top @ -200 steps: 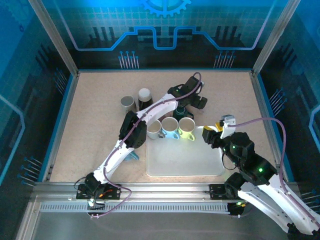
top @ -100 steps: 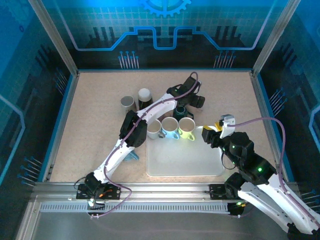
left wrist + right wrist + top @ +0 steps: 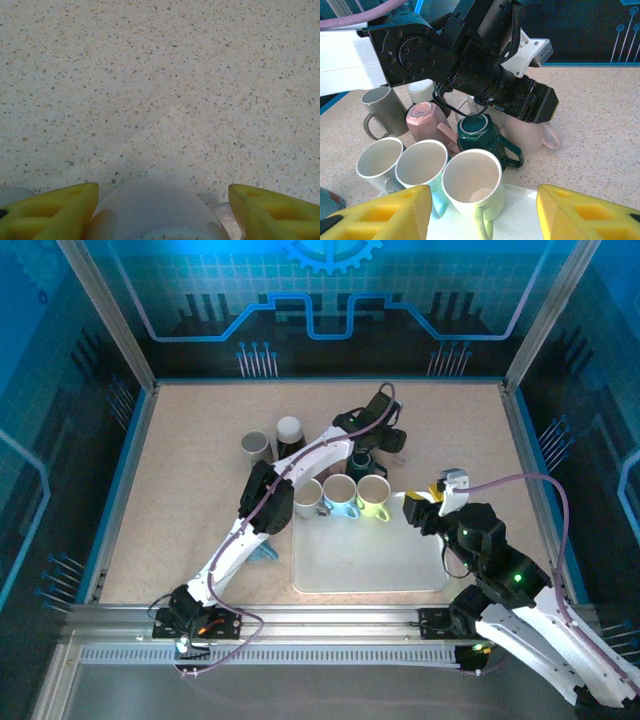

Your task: Turn the mug right side up

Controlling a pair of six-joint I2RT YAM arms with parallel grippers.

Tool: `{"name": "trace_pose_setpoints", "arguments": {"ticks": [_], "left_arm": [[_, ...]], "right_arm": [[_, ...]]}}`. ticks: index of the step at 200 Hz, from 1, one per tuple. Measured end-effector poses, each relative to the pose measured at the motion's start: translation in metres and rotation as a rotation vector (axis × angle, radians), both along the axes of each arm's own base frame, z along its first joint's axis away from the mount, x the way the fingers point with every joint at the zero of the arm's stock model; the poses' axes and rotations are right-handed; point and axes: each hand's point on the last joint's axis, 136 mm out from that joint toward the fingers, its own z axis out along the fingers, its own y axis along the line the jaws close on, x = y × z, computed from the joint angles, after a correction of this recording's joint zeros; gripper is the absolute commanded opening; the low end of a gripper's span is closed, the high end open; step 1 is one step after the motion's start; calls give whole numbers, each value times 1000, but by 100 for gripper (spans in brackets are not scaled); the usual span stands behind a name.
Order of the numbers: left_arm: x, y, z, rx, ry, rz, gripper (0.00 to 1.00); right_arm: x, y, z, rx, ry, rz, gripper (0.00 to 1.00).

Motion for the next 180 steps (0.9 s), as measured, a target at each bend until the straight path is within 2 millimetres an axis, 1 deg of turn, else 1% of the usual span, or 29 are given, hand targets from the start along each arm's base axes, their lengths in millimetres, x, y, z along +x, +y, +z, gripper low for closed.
{"name": "trace_pose_setpoints", "arguments": {"ticks": [18,39,64,95,132,150,176,180], "left_arm": [[0,0,1,-2,-1,0,40],[-1,-1,2,-11,2,-1,38],[-6,-1,9,-28,10,-14,39],[-8,-4,39,-71,-23,-27,39],[-13,-5,85,-132,-75,-43,40],[-14,-5,102,-158,-100,-50,40],[-17,-5,115,-177,-111,-59,40],[-18,-4,116,-177,-111,-60,40]], "right_arm": [[0,0,0,0,0,0,59],[0,0,0,9,5,-3,58],[-2,-1,11,40,0,-9,58],[-3,-3,27,71,-19,-13,58],[-6,-5,38,76,-27,-17,58],[-6,-6,43,75,-28,-21,59],[-4,-7,47,64,-19,-31,58],[-3,-7,48,62,-16,-32,60]]}}
